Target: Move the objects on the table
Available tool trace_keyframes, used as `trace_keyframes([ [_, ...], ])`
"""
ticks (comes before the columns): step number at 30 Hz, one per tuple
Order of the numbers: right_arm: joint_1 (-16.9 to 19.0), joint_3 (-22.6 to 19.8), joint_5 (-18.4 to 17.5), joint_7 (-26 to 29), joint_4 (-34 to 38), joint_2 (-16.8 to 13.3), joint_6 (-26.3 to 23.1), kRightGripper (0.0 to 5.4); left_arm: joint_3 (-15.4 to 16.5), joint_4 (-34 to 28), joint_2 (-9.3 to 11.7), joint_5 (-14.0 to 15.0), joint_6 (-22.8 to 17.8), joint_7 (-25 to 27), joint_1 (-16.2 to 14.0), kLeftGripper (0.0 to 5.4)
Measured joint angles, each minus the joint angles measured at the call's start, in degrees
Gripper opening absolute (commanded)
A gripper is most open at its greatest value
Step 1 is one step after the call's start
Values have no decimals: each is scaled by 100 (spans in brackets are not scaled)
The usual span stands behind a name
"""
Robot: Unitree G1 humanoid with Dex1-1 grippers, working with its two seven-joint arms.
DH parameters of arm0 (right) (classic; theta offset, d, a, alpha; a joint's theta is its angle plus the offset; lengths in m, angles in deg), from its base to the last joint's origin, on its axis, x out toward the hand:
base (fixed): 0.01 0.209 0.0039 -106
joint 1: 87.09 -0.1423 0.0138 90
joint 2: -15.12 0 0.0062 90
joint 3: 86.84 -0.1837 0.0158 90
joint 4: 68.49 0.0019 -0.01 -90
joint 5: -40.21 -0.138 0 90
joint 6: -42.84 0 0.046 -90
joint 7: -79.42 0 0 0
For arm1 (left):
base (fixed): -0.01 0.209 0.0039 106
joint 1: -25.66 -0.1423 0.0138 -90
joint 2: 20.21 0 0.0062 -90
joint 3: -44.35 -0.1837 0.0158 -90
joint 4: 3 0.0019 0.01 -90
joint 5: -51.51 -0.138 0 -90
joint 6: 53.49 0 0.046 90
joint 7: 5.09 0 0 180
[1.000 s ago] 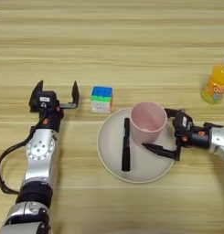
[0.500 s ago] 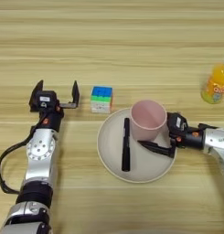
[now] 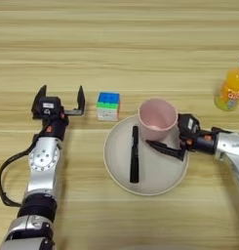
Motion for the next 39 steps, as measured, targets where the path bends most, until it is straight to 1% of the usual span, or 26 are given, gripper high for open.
trace_keyframes([
  [3,-282,-261,-90,-380,-62,126,-20,405,-5,0,0,0,0,-1,0,540],
  [6,-573,-513,-97,-872,-315,259,-12,405,-8,3,0,0,0,-3,0,540],
  [11,-883,-807,-50,-1566,-769,379,27,405,-9,4,0,0,1,-5,0,540],
  [13,-1042,-901,80,-1966,-1055,422,84,405,-10,4,0,0,1,-6,0,540],
  [17,-1197,-964,311,-2380,-1459,417,114,405,-10,4,0,1,1,-7,0,540],
  [22,-1234,-934,593,-2659,-1810,425,138,405,-11,3,-1,0,1,-9,0,540],
  [26,-1240,-923,730,-2810,-2068,445,150,405,-11,2,-1,0,1,-9,0,540],
  [32,-1239,-861,834,-2890,-2300,518,209,404,-11,-31,-2,1,1,-9,-2,540],
  [39,-1242,-858,841,-2888,-2522,548,217,404,-11,-40,-2,2,1,-9,-3,540],
])
